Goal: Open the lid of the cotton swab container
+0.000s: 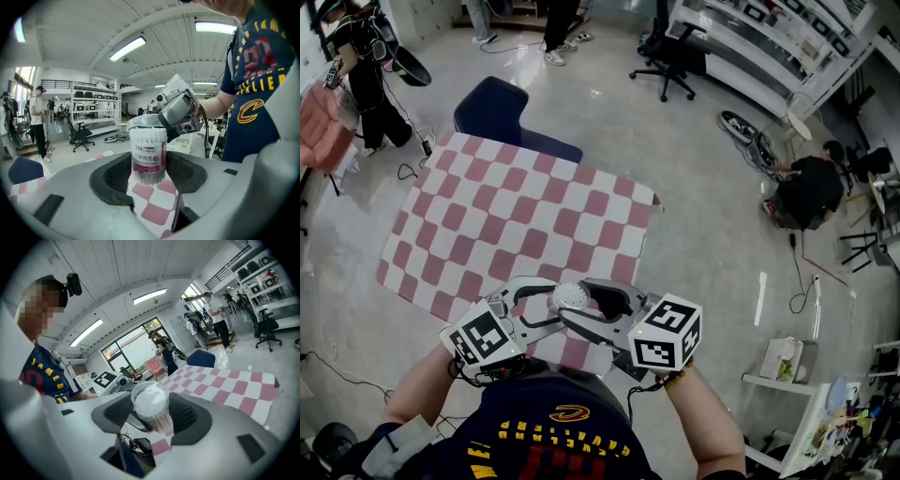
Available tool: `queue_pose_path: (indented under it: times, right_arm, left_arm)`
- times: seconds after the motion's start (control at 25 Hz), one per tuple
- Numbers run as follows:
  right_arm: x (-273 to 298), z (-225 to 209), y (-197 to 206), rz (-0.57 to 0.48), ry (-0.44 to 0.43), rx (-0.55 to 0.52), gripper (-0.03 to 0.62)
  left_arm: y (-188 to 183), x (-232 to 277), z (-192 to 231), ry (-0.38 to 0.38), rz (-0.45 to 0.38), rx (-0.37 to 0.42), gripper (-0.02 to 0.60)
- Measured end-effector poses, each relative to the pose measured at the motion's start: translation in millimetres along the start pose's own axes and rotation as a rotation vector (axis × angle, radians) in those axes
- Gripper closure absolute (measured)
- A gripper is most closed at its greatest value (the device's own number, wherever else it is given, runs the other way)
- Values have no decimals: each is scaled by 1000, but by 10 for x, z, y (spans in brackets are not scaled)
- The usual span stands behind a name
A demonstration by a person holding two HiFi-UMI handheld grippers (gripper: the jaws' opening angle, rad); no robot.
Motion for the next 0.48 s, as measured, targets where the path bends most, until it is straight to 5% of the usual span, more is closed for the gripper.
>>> queue_pose_path:
  times: [0.48]
  right_arm:
    - [-115, -74, -182, -127, 55, 1, 349]
  left_arm:
    - [66, -27, 51, -12, -10, -18, 353]
Point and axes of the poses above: the fingertips, and each gripper's own axes: x forward along the fingers, z to its left, y out of its underside, the point moved 9 cm from there along -x, backward along the fingers, and after that the axes turned 5 degrees about -x, right-handed, at the moved point
